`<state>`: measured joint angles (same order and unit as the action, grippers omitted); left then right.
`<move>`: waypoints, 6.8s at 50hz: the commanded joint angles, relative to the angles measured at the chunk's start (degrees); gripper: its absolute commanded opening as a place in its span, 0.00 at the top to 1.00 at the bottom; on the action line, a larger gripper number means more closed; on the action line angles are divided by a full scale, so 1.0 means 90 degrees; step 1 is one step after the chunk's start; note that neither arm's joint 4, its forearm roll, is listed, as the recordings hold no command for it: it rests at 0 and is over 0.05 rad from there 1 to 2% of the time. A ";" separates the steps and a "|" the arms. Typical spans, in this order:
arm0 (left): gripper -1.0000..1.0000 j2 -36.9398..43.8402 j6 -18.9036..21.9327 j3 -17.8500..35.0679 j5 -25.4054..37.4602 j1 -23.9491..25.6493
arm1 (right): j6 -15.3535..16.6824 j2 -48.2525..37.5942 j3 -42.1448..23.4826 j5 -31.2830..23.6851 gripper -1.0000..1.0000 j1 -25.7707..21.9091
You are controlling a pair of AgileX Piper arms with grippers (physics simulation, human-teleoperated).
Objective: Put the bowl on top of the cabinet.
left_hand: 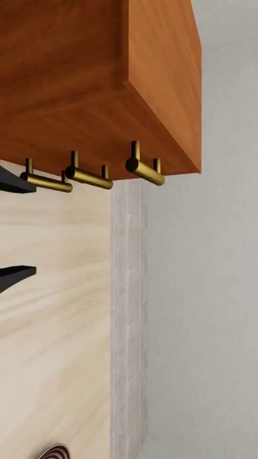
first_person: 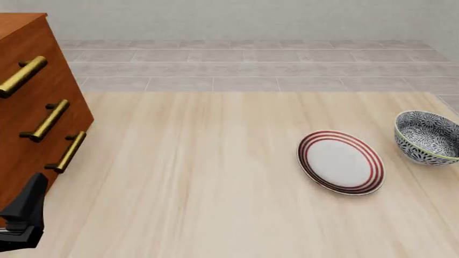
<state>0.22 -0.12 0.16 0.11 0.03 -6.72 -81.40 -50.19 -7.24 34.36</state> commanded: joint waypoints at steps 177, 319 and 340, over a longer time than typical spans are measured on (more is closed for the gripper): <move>0.00 -0.0003 0.0013 0.0010 0.0007 0.0000 | 0.0324 -0.2559 -0.0194 0.1405 0.00 0.0127; 0.00 -0.0002 0.0013 0.0010 0.0008 -0.0001 | -0.0708 0.4830 0.1320 0.0897 1.00 -0.4099; 0.00 0.0041 0.0021 0.0014 -0.0036 0.0007 | -0.0860 0.4960 0.1620 0.1307 1.00 -0.4807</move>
<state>0.49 -0.08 0.16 -0.17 0.07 -13.68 -37.00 -36.46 2.31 -5.75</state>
